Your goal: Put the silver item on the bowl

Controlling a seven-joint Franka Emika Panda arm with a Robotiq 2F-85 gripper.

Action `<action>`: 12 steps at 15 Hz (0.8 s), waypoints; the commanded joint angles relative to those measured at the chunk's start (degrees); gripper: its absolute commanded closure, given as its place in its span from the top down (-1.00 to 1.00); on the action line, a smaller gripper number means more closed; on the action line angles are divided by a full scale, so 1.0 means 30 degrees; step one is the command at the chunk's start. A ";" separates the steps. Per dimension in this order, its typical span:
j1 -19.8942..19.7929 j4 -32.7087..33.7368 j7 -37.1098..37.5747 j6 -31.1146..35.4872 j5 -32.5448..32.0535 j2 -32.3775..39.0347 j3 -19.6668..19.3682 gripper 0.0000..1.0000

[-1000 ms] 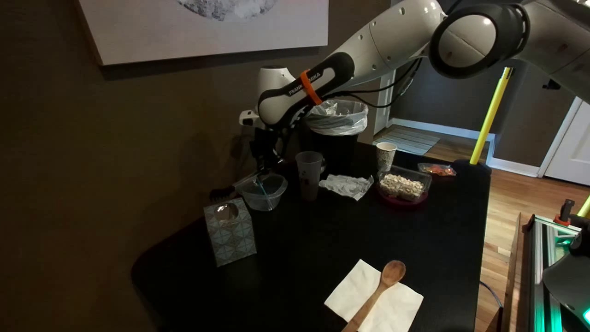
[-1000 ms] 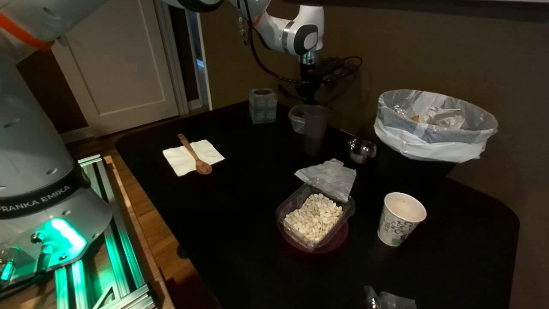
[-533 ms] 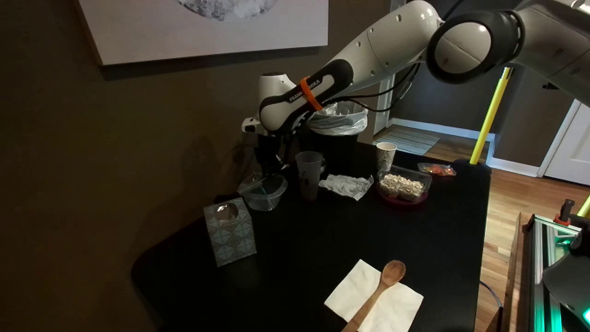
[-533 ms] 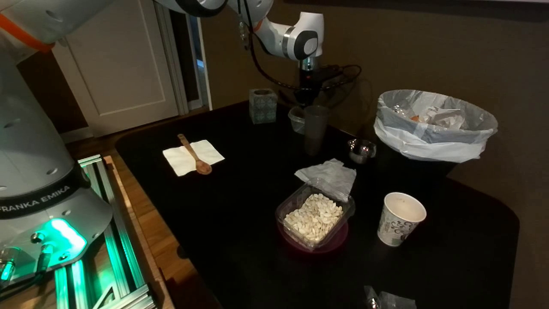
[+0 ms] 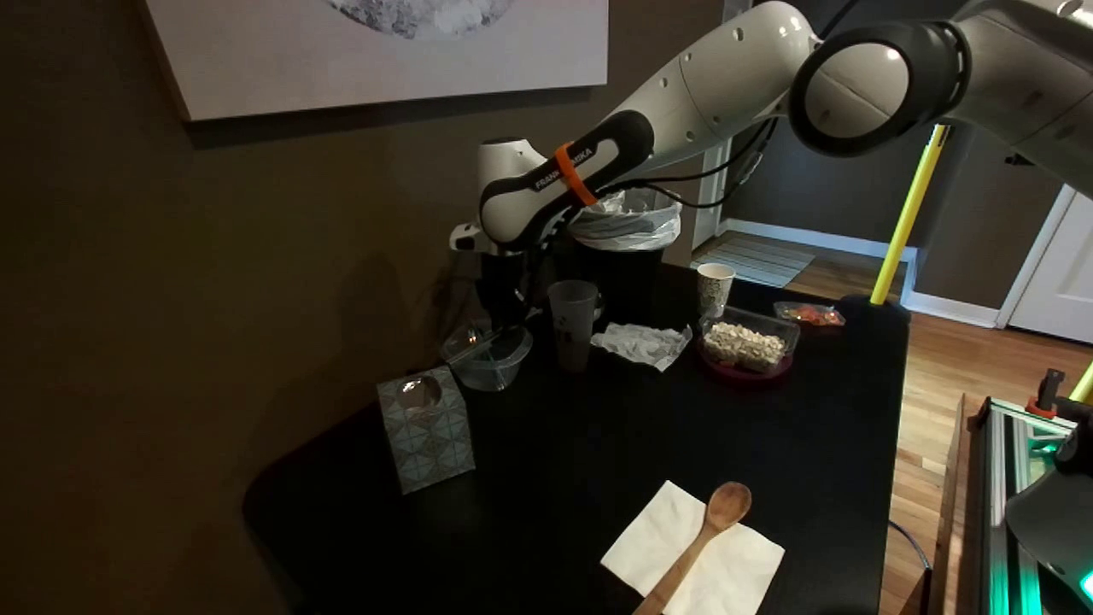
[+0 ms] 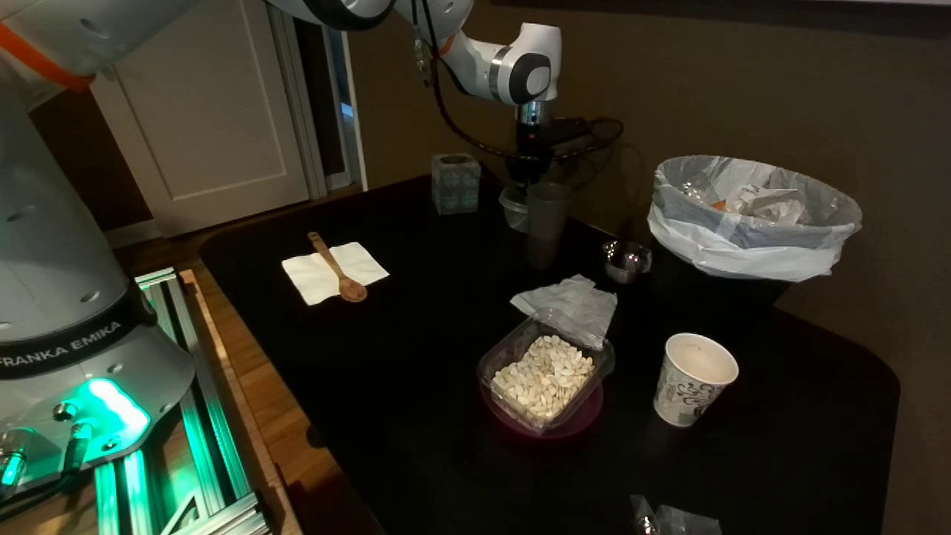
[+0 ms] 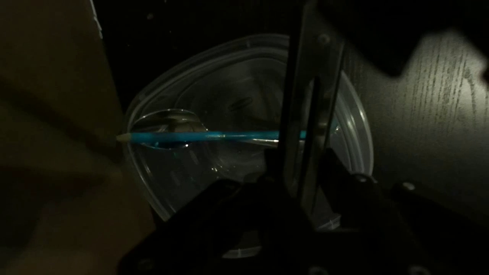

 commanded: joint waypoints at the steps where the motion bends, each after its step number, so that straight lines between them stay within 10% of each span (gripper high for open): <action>1: 0.0051 0.0716 0.0275 -0.0534 -0.0222 0.0444 0.0156 -0.55; 3: 0.0021 0.0702 0.0277 -0.0297 -0.0128 0.0447 0.0265 -0.68; 5: 0.0027 0.0734 0.0283 -0.0292 -0.0112 0.0468 0.0317 0.03; 12: -0.0024 0.1089 0.0593 -0.0067 -0.0032 0.0514 0.0351 0.65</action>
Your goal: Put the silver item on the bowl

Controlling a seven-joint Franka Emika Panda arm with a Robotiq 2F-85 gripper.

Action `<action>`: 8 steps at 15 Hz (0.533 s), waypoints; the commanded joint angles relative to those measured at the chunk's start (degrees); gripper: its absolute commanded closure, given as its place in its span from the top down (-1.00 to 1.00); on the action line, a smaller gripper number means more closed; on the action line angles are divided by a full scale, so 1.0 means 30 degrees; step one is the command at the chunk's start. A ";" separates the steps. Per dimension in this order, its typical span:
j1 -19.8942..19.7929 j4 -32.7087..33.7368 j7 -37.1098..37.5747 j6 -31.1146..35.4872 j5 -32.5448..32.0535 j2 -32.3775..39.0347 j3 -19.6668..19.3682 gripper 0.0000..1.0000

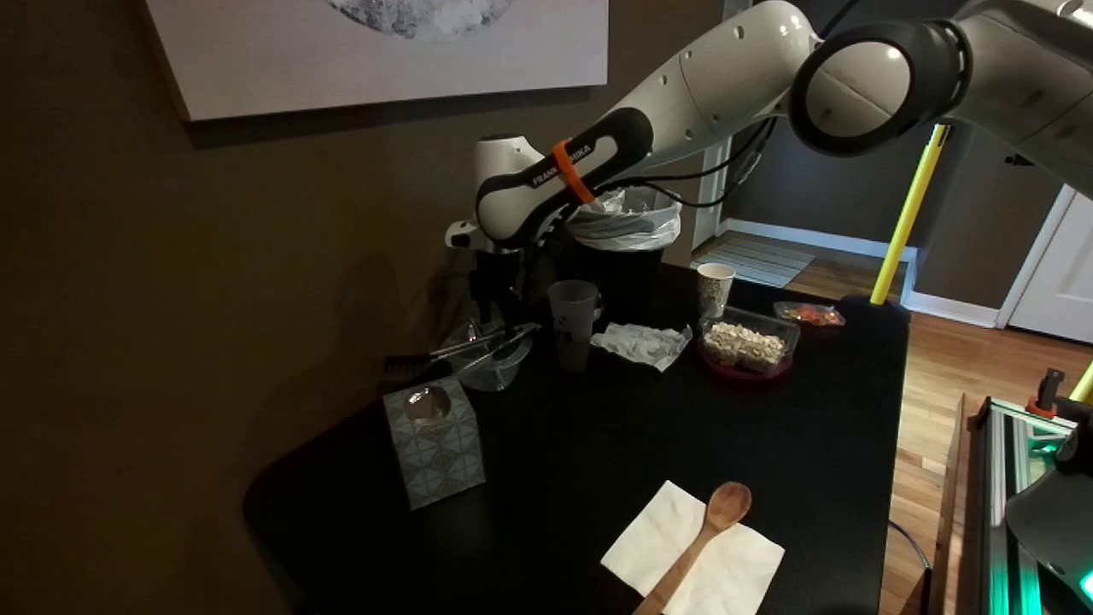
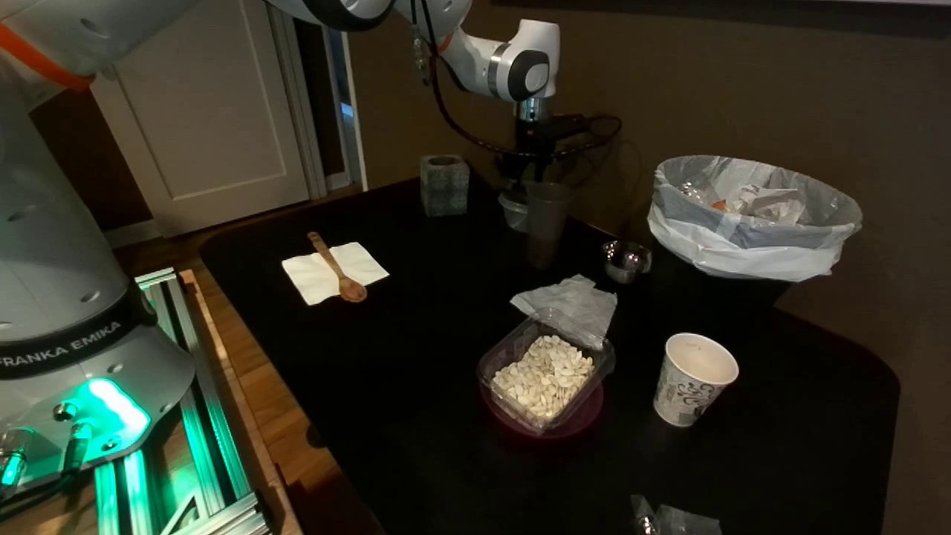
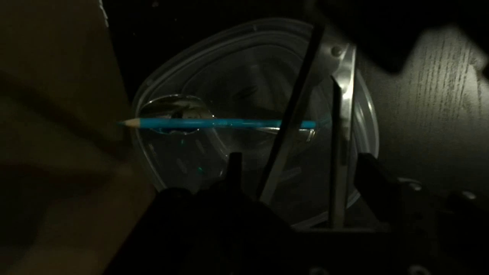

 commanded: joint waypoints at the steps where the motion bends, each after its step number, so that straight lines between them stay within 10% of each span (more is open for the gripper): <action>1: -0.0046 0.0945 0.0427 -0.0068 -0.0043 0.0536 0.0125 0.56; 8: -0.0287 0.1004 0.0452 0.0142 0.0205 0.0042 0.0321 0.73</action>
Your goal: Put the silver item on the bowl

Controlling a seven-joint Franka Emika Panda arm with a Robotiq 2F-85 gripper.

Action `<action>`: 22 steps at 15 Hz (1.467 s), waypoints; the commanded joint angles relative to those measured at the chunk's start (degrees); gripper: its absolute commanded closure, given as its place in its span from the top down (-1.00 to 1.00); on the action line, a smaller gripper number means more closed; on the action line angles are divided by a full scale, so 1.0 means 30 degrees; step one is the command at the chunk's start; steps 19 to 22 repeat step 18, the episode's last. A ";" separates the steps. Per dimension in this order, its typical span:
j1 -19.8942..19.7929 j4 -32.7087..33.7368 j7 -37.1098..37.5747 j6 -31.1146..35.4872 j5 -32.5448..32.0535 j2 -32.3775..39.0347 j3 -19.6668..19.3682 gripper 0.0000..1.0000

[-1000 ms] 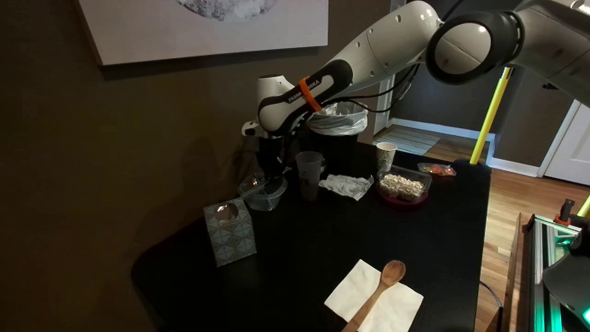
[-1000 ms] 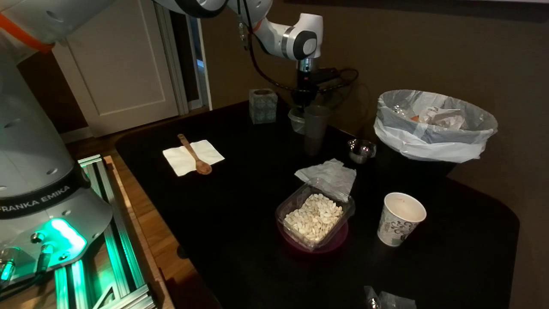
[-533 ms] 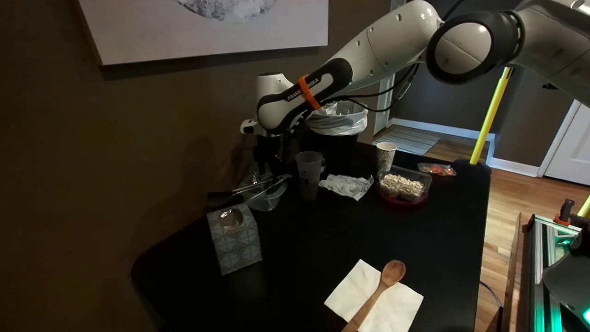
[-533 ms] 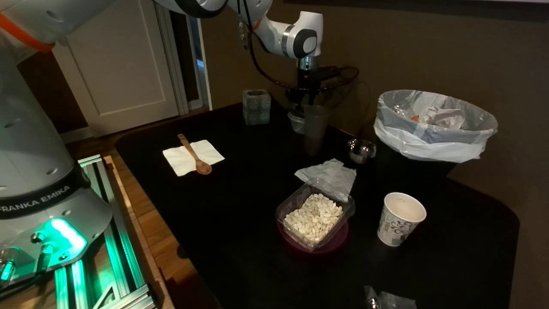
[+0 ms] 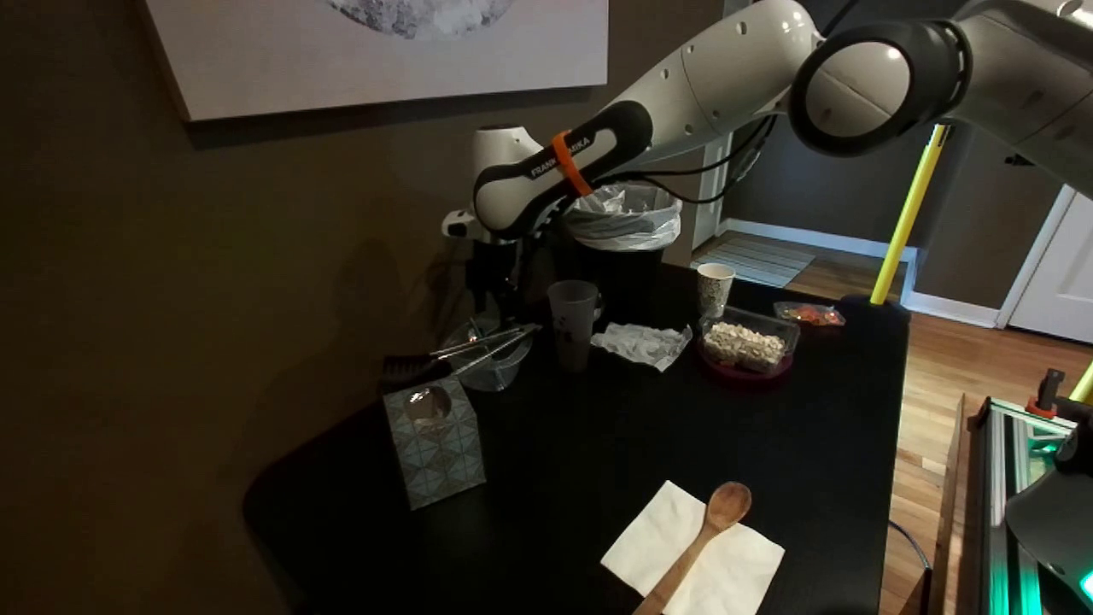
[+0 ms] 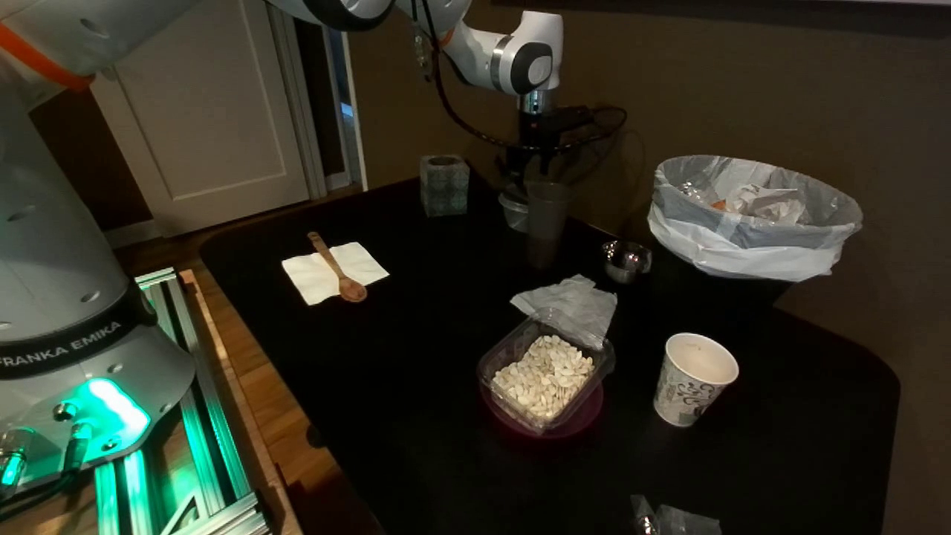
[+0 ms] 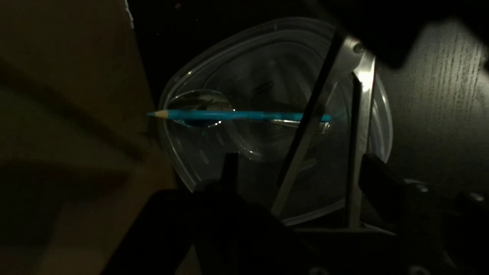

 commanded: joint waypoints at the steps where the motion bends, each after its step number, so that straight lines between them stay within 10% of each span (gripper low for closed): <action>1: -0.0395 0.0278 -0.0130 -0.0382 0.0221 -0.0302 0.0432 0.73; 9: -0.3879 -0.3429 -0.7171 -0.5471 0.4232 -0.5296 0.3380 1.00; 16: -0.7067 -0.8924 -1.6582 -0.5460 0.7944 -1.0711 0.4372 1.00; 17: -0.5118 -0.5981 -1.4618 -0.6293 0.7748 -0.8910 0.2533 1.00; 22: -0.5400 -0.6714 -1.5520 -0.6294 0.8007 -0.9546 0.2606 1.00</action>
